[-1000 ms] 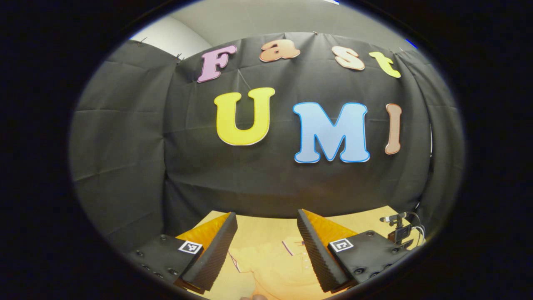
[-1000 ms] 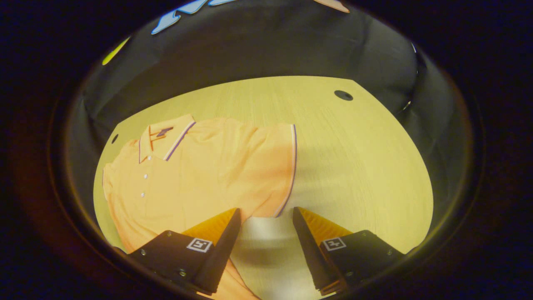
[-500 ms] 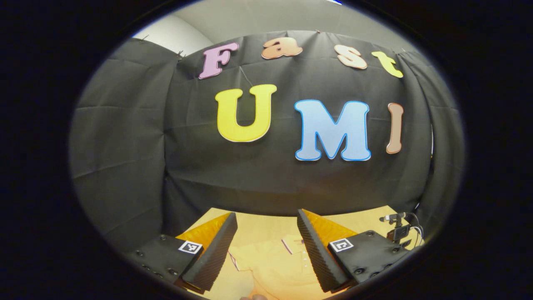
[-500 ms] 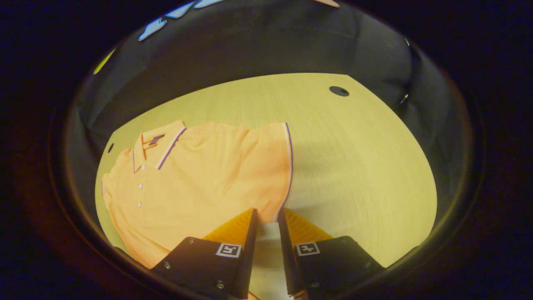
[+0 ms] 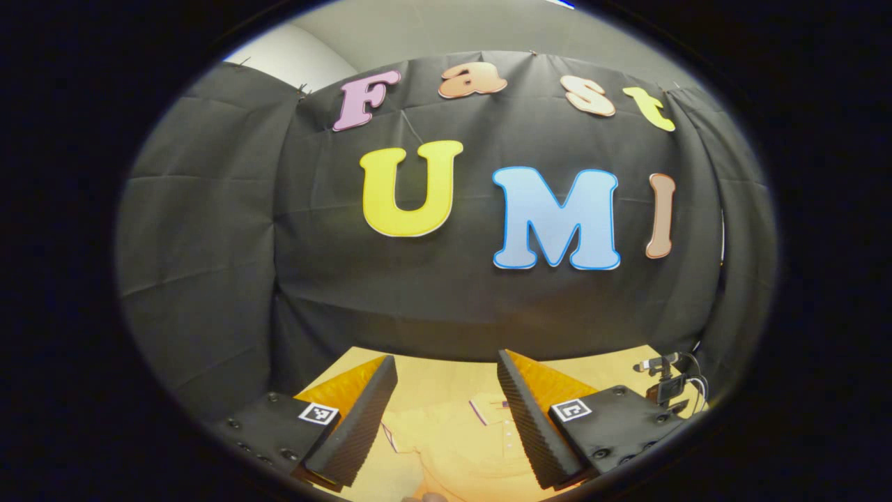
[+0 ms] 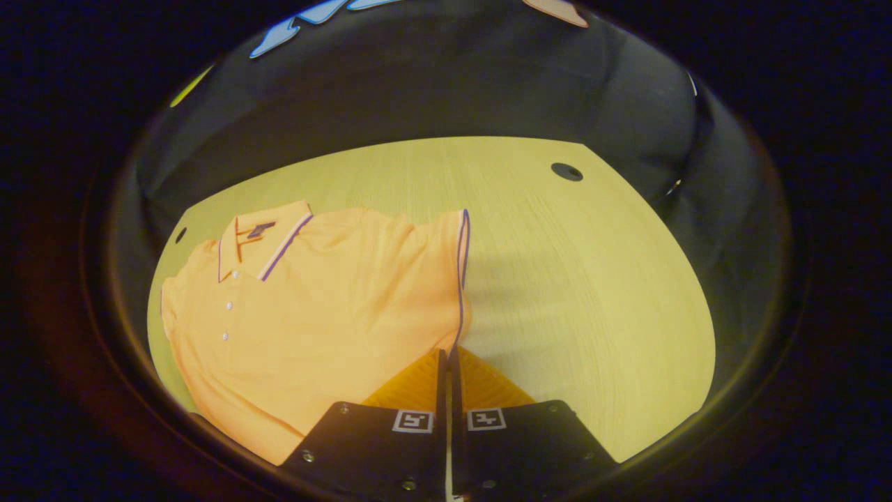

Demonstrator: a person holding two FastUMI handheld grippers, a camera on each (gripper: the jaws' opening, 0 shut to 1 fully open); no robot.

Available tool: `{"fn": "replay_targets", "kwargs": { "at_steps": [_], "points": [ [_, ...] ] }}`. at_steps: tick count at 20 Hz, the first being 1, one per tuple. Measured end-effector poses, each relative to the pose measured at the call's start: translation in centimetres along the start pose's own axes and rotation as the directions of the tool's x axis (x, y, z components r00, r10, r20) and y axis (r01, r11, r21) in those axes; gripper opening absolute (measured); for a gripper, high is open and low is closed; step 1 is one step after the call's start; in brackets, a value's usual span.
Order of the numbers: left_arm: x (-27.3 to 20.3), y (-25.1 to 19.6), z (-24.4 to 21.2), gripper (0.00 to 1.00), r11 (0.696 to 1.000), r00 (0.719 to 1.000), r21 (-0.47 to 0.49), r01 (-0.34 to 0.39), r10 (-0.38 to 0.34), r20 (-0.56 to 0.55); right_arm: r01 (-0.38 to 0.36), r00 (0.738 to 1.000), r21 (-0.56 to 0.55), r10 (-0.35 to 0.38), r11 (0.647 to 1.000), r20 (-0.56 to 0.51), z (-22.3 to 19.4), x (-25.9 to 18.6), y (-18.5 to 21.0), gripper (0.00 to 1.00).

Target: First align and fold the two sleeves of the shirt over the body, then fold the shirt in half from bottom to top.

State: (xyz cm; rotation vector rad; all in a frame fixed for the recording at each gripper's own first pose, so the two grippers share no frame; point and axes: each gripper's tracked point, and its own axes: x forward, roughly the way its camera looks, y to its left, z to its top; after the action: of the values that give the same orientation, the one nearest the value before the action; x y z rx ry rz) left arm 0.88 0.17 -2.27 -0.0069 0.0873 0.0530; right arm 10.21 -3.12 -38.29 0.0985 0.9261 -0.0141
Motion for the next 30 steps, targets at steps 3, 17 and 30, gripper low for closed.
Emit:
{"fn": "replay_targets", "kwargs": {
  "at_steps": [3,17,30],
  "points": [
    [-0.1,0.2,0.0,0.95,1.0,1.0,-0.003,-0.001,0.001,0.002,-0.049,0.998,-0.059,0.052,0.997,0.047,2.1,-0.8,2.7,0.03],
    [-1.3,3.9,-0.4,0.94,0.997,0.998,-0.03,-0.066,0.066,-0.009,-0.363,0.927,-0.336,0.373,0.869,-0.037,0.0,-3.9,21.1,0.03],
    [-0.3,4.0,-1.3,0.94,0.998,0.998,-0.03,-0.051,0.05,-0.027,-0.357,0.931,-0.335,0.36,0.872,-0.055,-1.2,-5.6,20.0,0.43]
  ]
}}
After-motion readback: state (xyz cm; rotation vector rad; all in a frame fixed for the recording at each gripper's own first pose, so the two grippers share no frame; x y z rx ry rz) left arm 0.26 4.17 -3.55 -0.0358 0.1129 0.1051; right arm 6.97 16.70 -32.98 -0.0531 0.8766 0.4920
